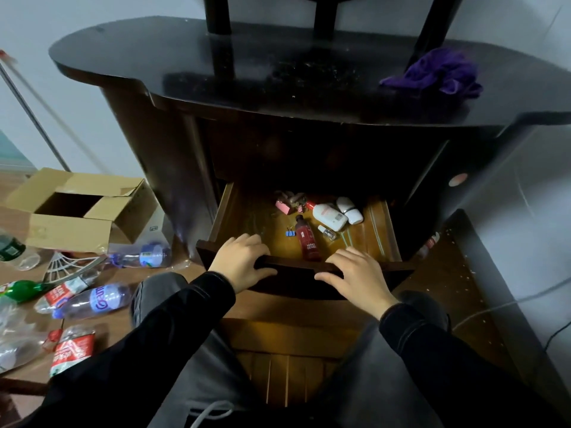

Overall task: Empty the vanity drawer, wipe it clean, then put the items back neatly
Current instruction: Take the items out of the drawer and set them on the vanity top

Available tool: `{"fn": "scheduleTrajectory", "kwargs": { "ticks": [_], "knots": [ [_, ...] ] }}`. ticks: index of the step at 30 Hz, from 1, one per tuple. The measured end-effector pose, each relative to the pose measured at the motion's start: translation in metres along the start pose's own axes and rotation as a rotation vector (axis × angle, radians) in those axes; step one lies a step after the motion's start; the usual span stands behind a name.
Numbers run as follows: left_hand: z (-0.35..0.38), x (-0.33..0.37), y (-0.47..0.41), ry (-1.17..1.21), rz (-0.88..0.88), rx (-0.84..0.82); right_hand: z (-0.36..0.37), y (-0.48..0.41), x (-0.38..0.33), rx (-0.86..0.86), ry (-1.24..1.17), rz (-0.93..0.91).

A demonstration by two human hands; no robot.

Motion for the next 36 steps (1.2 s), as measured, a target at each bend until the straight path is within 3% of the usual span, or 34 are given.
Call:
{"fn": "scheduleTrajectory", "kwargs": {
  "ticks": [12, 26, 29, 33, 36],
  "knots": [
    [-0.013, 0.039, 0.079, 0.121, 0.051, -0.053, -0.019, 0.077, -0.048, -0.013, -0.092, -0.002],
    [-0.008, 0.045, 0.093, 0.162, 0.072, -0.01, -0.022, 0.092, -0.052, -0.046, -0.17, 0.037],
    [-0.002, 0.042, 0.089, 0.158, 0.054, -0.105, -0.019, 0.09, -0.05, -0.107, -0.168, 0.082],
    [0.017, 0.031, 0.075, 0.31, -0.066, -0.458, -0.011, 0.082, -0.034, -0.297, -0.392, 0.259],
    [0.017, 0.031, 0.051, 0.501, -0.151, -0.463, 0.0, 0.064, -0.02, -0.436, -0.451, 0.38]
  ]
}}
Point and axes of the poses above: each hand's wrist, its own y-axis away from the middle knuckle, its own z-axis out of the palm, x = y × z, the point moved 9 cm from there along -y, towards the middle knuckle, and after that the axes turned 3 degrees about x, right-handed, at the moved point
